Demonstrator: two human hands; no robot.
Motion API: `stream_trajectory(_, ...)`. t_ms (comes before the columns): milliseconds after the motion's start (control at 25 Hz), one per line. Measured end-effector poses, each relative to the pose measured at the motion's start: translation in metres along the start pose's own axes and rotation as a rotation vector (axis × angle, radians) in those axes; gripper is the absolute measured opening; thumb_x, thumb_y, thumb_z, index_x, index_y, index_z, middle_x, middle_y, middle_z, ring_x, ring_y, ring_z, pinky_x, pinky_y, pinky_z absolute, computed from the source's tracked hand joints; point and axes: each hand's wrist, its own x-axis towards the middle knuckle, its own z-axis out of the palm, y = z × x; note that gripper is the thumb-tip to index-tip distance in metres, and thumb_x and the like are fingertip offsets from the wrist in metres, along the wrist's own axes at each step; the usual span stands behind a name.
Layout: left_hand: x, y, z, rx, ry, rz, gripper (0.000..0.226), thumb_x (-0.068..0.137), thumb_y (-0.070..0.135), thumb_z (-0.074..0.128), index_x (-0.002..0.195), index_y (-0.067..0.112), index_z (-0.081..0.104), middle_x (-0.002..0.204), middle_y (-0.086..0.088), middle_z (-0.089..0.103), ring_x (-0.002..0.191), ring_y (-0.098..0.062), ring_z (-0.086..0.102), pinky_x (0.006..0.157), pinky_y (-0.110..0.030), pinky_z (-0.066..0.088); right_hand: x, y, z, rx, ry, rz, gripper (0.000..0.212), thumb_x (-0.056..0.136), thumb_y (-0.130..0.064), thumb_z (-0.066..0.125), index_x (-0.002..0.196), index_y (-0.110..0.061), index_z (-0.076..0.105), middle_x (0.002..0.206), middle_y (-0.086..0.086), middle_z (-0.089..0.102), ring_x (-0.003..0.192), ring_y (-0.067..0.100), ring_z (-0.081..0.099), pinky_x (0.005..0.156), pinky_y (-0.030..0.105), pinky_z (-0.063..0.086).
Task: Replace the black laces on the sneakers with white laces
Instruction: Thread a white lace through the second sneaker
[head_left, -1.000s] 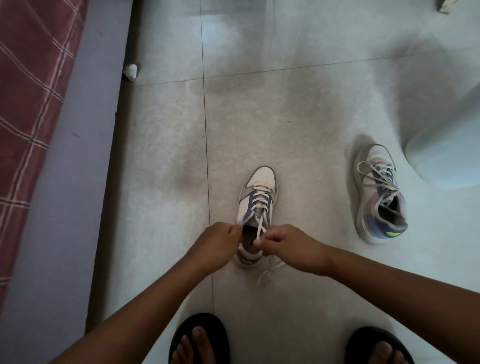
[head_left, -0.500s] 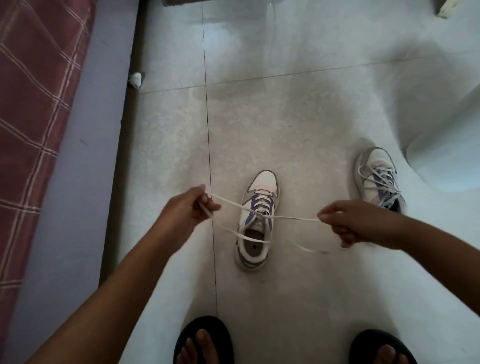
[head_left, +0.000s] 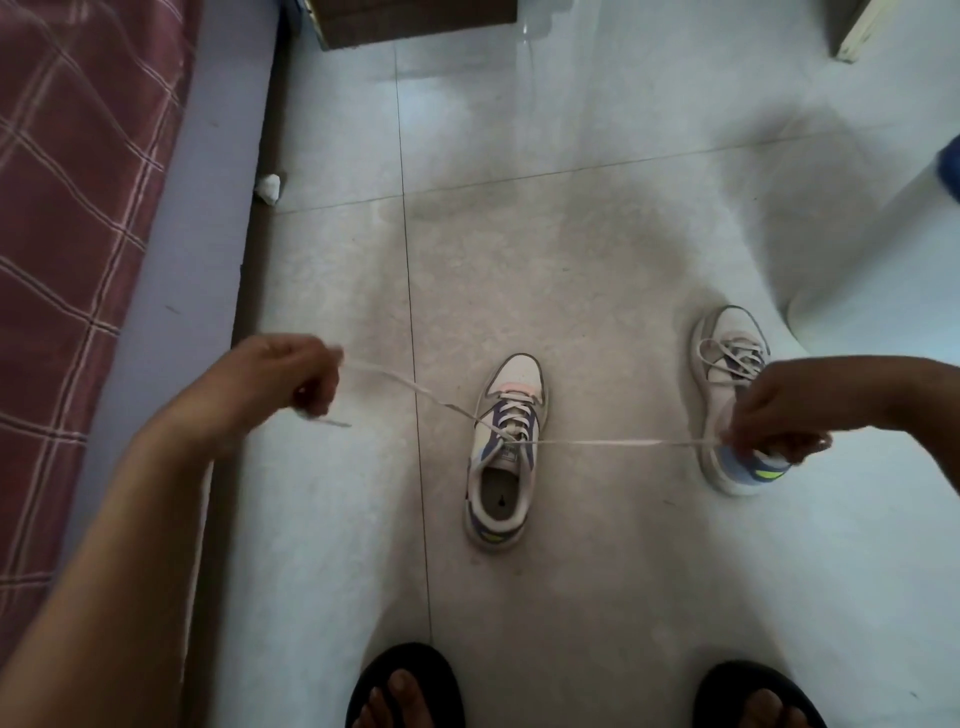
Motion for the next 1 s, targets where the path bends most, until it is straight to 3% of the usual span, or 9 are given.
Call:
stream_trajectory(80,-0.005,-0.009,-0.012,0.628,-0.273,-0.223,0.028,0.091,0.029,0.058,0.07,0.018,0.073,0.066,0.004,0.07,0.062,-0.005,0.064,0.063,-0.019,0.048,0.008,-0.002,0.015,-0.384,-0.078,0.154,0.026,0.085,-0.032,0.063,0.066,-0.015,0.068,0.061,0.001,0.064,0.053,0.011,0.056,0.051,0.019,0.04)
stream_trajectory(160,-0.007,-0.019,-0.003,1.082,-0.482,-0.425,0.028,0.09,0.038,0.059,0.097,0.015,0.074,0.095,0.003,0.072,0.089,-0.011,0.066,0.079,-0.023,0.047,0.029,-0.012,0.035,-0.567,0.075,0.065,0.03,0.091,-0.04,0.056,0.084,-0.013,0.069,0.089,0.006,0.068,0.08,0.015,0.063,0.071,0.022,0.044)
stream_trajectory(200,-0.004,-0.024,0.011,1.228,-0.529,-0.392,0.037,0.092,0.041,0.054,0.105,0.011,0.07,0.106,-0.001,0.068,0.099,-0.015,0.062,0.083,-0.024,0.045,0.042,-0.021,0.047,-0.504,0.204,-0.049,0.031,0.094,-0.038,0.052,0.097,-0.011,0.068,0.104,0.007,0.067,0.094,0.018,0.061,0.08,0.025,0.043)
stream_trajectory(240,0.001,-0.028,0.031,1.239,-0.471,-0.306,0.041,0.094,0.043,0.05,0.105,0.007,0.067,0.107,-0.005,0.065,0.101,-0.019,0.059,0.081,-0.026,0.043,0.056,-0.033,0.061,-0.331,0.302,-0.152,0.029,0.095,-0.034,0.052,0.106,-0.011,0.067,0.112,0.006,0.066,0.101,0.019,0.059,0.084,0.026,0.041)
stream_trajectory(360,0.021,-0.033,0.099,0.741,-0.142,-0.042,0.034,0.097,0.035,0.047,0.094,0.006,0.065,0.095,-0.008,0.064,0.089,-0.022,0.058,0.069,-0.027,0.037,0.095,-0.073,0.104,0.138,0.386,-0.293,0.021,0.091,-0.028,0.06,0.104,-0.012,0.066,0.105,0.005,0.067,0.094,0.017,0.059,0.077,0.025,0.04)
stream_trajectory(480,0.042,-0.038,0.15,0.602,-0.161,0.065,0.027,0.093,0.033,0.055,0.107,0.012,0.065,0.107,-0.008,0.062,0.097,-0.021,0.057,0.08,-0.03,0.044,0.12,-0.092,0.126,0.296,0.357,-0.26,0.016,0.084,-0.032,0.068,0.082,-0.02,0.058,0.079,-0.003,0.06,0.075,0.013,0.054,0.065,0.026,0.04)
stream_trajectory(680,0.06,-0.049,0.166,0.69,-0.155,0.294,0.041,0.091,0.029,0.057,0.131,0.02,0.052,0.13,-0.008,0.044,0.116,-0.023,0.046,0.093,-0.038,0.044,0.13,-0.094,0.129,0.453,0.318,-0.253,0.025,0.084,-0.024,0.07,0.064,-0.021,0.054,0.065,-0.004,0.054,0.06,0.008,0.046,0.057,0.022,0.037)
stream_trajectory(920,0.069,-0.045,0.168,1.139,-0.176,0.589,0.032,0.094,0.028,0.048,0.125,0.021,0.053,0.125,-0.007,0.046,0.11,-0.024,0.045,0.08,-0.032,0.035,0.129,-0.092,0.127,0.484,0.296,-0.279,0.023,0.088,-0.02,0.063,0.068,-0.018,0.051,0.067,-0.003,0.055,0.058,0.007,0.047,0.054,0.019,0.038)
stream_trajectory(1000,0.071,-0.044,0.168,1.255,-0.138,0.673,0.03,0.096,0.027,0.042,0.122,0.016,0.054,0.124,-0.007,0.049,0.111,-0.024,0.046,0.083,-0.033,0.032,0.129,-0.093,0.122,0.453,0.327,-0.279,0.022,0.088,-0.017,0.062,0.069,-0.019,0.051,0.069,-0.002,0.056,0.059,0.007,0.048,0.053,0.019,0.038)
